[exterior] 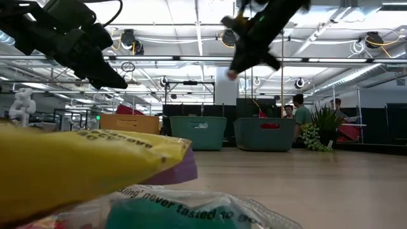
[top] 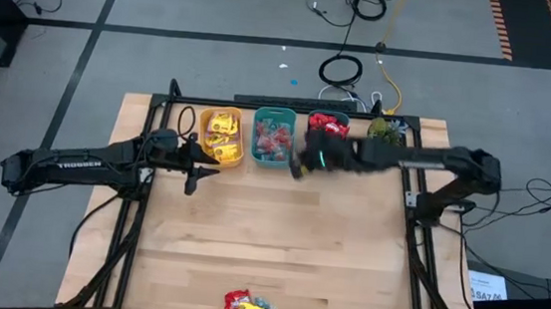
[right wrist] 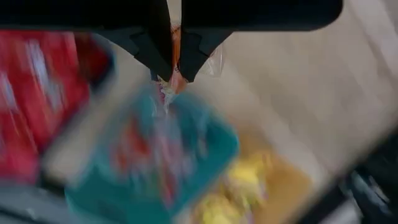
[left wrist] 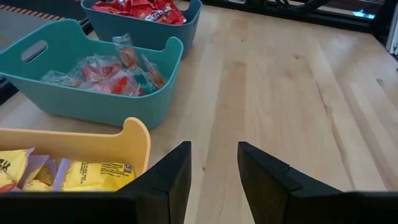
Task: Sort candy
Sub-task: Put the light orange gummy candy into the green bin, then put the red candy into the blue bin
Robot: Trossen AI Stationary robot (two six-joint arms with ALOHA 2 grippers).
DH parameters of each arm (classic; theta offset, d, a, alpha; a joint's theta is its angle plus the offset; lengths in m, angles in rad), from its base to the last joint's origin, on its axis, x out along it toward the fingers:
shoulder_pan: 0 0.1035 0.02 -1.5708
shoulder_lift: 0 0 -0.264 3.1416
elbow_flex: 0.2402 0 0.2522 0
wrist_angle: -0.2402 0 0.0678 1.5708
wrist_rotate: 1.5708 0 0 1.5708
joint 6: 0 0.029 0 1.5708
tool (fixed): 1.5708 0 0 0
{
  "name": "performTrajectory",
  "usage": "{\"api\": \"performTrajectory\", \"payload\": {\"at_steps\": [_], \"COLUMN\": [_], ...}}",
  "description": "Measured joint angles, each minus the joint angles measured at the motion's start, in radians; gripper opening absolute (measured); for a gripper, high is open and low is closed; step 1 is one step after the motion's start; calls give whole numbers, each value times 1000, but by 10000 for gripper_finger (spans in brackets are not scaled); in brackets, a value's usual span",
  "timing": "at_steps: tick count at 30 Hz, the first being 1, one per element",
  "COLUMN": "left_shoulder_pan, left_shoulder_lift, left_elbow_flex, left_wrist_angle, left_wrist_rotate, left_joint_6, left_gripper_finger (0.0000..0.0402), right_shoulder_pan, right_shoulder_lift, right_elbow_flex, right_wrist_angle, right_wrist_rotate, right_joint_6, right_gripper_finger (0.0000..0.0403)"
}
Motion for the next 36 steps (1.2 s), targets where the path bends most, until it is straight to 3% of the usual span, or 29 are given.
{"api": "performTrajectory", "payload": {"at_steps": [5, 9, 13, 27, 31, 36], "left_shoulder_pan": [0, 0, 0, 0, 0, 0], "left_shoulder_lift": [0, 0, 0, 0, 0, 0], "left_elbow_flex": [0, 0, 0, 0, 0, 0], "left_wrist_angle": [0, 0, 0, 0, 7, 10], "left_wrist_rotate": [-1, -1, -1, 0, -1, -1], "left_joint_6": [0, -2, -2, -5, -106, -158], "left_gripper_finger": [139, 139, 139, 139, 139, 139], "right_shoulder_pan": [-208, -282, -318, -350, -350, -348], "right_shoulder_lift": [116, 206, 286, 321, 321, 321], "right_elbow_flex": [0, 0, 2, 65, 104, 206], "right_wrist_angle": [286, 517, 664, 655, 601, 355], "right_wrist_rotate": [-99, -183, -191, -242, -242, -242], "right_joint_6": [-243, -343, -380, -430, -432, -432], "right_gripper_finger": [0, 10, 36, 218, 248, 260]}}
